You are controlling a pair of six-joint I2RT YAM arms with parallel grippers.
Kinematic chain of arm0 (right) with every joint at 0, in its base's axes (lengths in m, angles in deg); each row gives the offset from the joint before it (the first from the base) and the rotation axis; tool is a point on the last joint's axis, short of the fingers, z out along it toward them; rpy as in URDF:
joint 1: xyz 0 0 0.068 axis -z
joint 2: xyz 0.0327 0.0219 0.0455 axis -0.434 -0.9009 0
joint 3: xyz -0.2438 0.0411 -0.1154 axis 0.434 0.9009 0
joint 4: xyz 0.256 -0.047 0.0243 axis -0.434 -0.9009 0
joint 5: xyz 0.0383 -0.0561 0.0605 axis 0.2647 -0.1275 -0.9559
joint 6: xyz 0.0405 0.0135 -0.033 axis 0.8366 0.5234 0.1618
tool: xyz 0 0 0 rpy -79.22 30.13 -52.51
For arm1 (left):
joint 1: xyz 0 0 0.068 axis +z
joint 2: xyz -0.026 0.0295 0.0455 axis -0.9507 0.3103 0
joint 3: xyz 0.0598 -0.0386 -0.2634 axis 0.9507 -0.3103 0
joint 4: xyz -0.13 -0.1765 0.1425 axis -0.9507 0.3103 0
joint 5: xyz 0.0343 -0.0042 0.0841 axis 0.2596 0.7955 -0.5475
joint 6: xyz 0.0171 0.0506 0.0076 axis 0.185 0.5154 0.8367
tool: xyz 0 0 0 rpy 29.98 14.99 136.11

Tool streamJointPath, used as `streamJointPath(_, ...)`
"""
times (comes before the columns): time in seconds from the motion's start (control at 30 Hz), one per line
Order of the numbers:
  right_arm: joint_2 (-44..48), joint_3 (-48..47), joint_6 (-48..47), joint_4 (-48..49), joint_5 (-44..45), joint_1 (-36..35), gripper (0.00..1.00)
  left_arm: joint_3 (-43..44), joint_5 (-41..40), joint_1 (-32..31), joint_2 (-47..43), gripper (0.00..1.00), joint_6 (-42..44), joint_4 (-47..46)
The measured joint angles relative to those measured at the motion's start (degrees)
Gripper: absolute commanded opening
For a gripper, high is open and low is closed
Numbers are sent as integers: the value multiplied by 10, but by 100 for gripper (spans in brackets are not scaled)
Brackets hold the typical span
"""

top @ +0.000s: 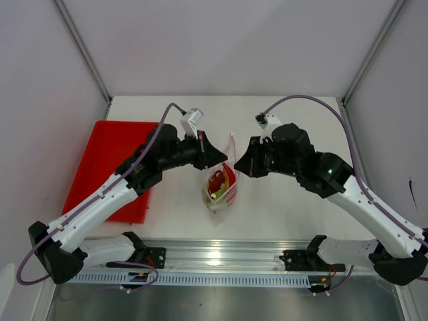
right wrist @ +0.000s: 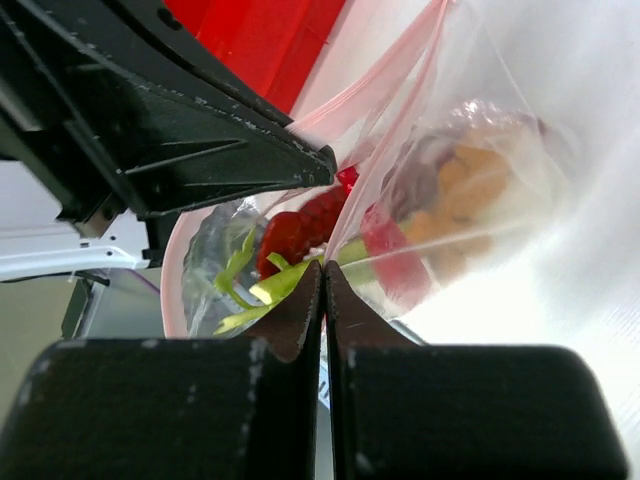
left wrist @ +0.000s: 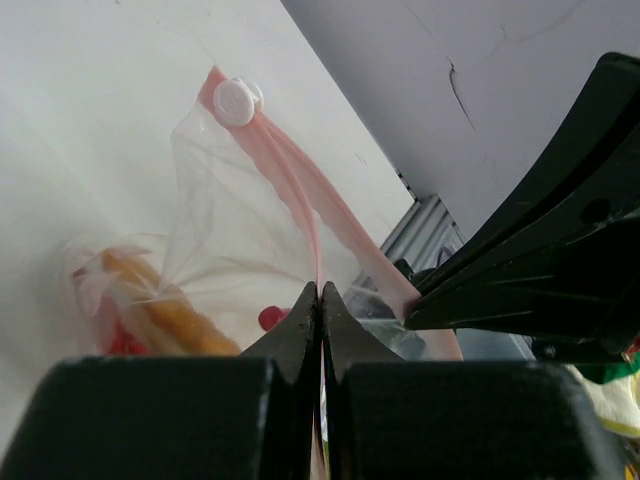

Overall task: Place the food in the zip-top bag and seal the zipper
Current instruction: Place the fake vegetable in the zipper food storage bag, then zip the zipper food storage bag at the center of the board.

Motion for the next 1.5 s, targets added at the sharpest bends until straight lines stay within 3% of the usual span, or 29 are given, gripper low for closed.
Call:
streamJointPath(0.23, 28, 29, 45, 9, 34, -18, 0, -30, 45, 1, -34, 1, 30, -7)
streamJointPath(0.37, 19, 40, 69, 23, 43, -21, 0, -38, 61, 2, -40, 32, 40, -10)
streamJointPath(0.47, 12, 49, 86, 38, 50, -24, 0, -41, 71, 2, -45, 50, 43, -16)
streamJointPath(0.6, 10, 58, 104, 49, 60, -29, 0, -44, 82, 2, -49, 58, 42, -20)
streamJointPath(0.77, 10, 62, 112, 52, 71, -30, 0, -69, 73, 2, -69, 63, 43, -12)
streamJointPath(1.2, 9, 63, 94, 50, 97, -30, 0, -107, -106, 3, -218, 69, 57, 125)
streamJointPath(1.5, -1, 63, 81, 50, 92, -29, 0, -166, -128, 3, -185, 74, 55, 152)
